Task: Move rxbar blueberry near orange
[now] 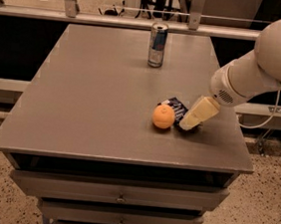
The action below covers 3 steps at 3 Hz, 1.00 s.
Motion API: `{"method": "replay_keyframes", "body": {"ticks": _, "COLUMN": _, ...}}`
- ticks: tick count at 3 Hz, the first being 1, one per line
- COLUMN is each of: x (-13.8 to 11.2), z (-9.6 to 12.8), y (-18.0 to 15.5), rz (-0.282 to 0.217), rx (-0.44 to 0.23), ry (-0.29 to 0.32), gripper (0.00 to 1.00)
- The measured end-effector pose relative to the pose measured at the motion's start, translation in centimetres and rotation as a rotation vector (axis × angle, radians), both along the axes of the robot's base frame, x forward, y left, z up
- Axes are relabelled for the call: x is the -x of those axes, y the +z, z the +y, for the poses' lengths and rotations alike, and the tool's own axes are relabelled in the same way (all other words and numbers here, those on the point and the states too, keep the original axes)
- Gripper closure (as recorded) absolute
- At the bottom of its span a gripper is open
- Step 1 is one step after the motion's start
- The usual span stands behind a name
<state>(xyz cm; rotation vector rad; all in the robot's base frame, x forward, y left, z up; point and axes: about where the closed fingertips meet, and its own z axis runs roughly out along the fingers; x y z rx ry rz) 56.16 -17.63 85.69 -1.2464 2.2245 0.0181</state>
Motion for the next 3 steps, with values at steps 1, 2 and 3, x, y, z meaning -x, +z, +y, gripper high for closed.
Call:
{"method": "replay_keyframes", "body": {"ticks": 1, "x": 0.1, "z": -1.3, "y": 1.7, "rz": -0.044, "rx": 0.01, "ry": 0.024, "gripper": 0.0}}
{"method": "replay_keyframes", "body": {"ticks": 2, "x": 0.0, "z": -4.8, "y": 5.0, "rz": -0.121, "rx": 0.053, "ry": 0.033, "gripper": 0.0}}
{"method": "replay_keyframes", "body": {"ticks": 3, "x": -0.1, "z": -5.7, "y": 6.3, "rz": -0.15, "rx": 0.069, "ry": 0.042, "gripper": 0.0}}
